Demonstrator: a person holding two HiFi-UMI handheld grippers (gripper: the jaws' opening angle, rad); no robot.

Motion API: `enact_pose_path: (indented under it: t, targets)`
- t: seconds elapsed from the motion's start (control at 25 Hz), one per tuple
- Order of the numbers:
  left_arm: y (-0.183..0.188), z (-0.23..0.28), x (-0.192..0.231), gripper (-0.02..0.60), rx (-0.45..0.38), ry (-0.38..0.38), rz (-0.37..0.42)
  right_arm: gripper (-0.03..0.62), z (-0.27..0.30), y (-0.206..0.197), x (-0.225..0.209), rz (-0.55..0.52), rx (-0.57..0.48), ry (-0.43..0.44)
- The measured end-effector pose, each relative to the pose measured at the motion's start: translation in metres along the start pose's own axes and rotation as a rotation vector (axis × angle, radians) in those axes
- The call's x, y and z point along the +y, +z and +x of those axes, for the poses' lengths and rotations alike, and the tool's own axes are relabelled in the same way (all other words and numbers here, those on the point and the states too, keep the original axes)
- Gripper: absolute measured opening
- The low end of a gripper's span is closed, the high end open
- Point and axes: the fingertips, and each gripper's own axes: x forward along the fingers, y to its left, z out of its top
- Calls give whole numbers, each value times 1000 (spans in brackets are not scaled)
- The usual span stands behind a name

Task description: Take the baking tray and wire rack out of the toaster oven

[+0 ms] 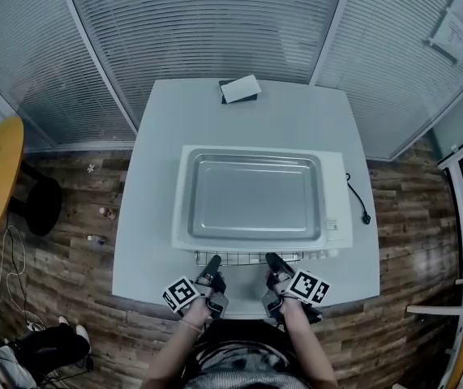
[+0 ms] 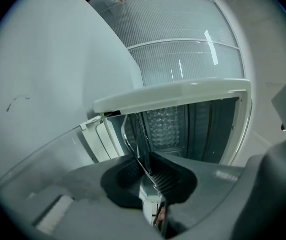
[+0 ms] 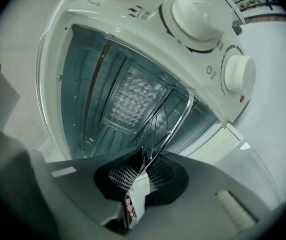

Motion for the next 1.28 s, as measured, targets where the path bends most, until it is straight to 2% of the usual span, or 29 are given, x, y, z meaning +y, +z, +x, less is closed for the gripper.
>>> enact_pose_path:
  t: [0.56, 1.04, 1.28]
  targets:
    - [-23, -44, -9, 26, 41, -32, -3, 21, -42, -30, 12, -3, -45, -3]
    - [-55, -93, -21, 26, 111, -82, 35, 20, -94, -63, 23, -5, -99, 18]
    - [-63, -113, -28, 26, 146, -103, 79, 20, -116, -84, 26, 66, -128, 9]
